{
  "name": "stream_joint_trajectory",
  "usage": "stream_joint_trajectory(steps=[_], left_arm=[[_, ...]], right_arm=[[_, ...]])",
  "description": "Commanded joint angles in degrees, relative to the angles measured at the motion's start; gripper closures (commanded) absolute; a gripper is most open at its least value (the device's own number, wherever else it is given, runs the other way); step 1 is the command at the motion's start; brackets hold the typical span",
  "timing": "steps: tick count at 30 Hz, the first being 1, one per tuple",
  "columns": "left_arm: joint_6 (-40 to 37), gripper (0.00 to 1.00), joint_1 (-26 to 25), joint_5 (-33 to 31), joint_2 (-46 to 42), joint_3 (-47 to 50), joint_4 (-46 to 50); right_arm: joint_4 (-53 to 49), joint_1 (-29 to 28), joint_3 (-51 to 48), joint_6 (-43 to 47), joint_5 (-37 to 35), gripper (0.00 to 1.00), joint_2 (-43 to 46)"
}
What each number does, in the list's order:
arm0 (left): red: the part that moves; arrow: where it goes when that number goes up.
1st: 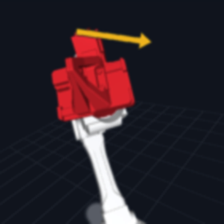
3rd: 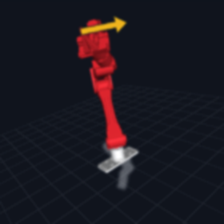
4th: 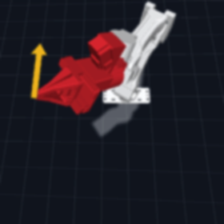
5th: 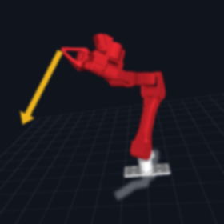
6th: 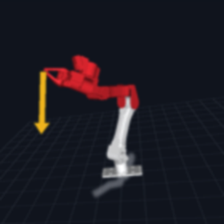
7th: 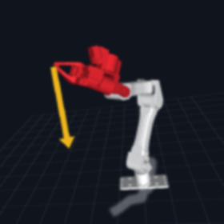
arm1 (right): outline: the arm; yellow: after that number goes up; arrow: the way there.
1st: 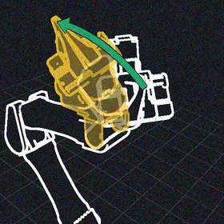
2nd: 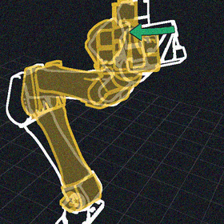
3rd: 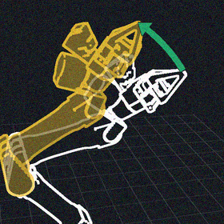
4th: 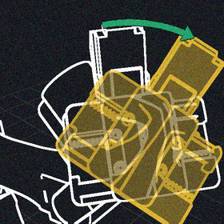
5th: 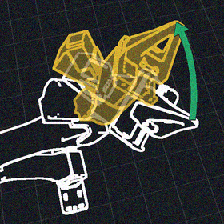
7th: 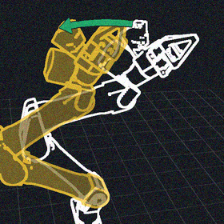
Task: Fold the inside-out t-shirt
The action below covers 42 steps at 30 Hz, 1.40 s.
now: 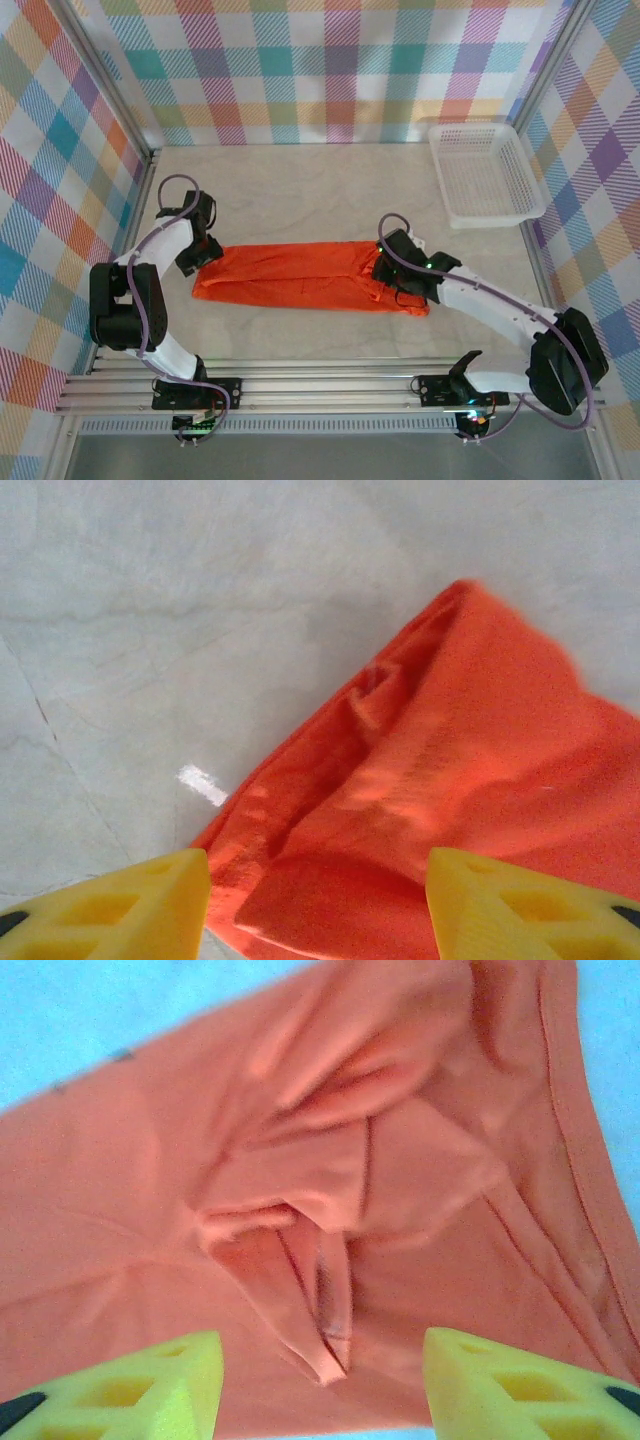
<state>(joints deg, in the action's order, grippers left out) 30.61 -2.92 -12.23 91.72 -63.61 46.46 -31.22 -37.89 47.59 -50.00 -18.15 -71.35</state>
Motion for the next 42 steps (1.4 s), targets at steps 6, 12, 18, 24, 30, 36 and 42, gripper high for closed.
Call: stream_joint_trajectory(steps=[6,12,18,24,30,36,42], left_arm=[[-0.4,0.42,-3.3,-0.3,-0.7,-5.3,4.6],[0.7,0.41,-0.3,2.7,-2.7,-2.7,9.0],[3.2,0.43,2.4,13.6,-5.4,6.5,3.4],[5.1,0.43,3.6,16.0,-3.1,10.3,0.1],[6.7,0.48,4.1,13.7,0.1,10.9,-2.3],[7.8,0.41,4.2,13.0,-2.5,9.7,-2.0],[10.0,0.32,6.0,12.5,-7.9,11.4,-3.3]], right_arm=[[-1.2,8.3,11.6,12.1,12.2,0.45,-11.8],[-3.4,8.2,14.9,14.3,15.3,0.43,-16.5],[-0.9,8.3,12.1,14.3,17.1,0.42,-16.4],[0.1,8.3,11.3,14.8,18.8,0.41,-17.1],[0.8,8.3,10.6,14.5,19.7,0.41,-16.7],[1.2,8.3,9.4,14.2,20.7,0.42,-16.3],[1.2,8.3,8.7,14.0,21.0,0.42,-16.2]])
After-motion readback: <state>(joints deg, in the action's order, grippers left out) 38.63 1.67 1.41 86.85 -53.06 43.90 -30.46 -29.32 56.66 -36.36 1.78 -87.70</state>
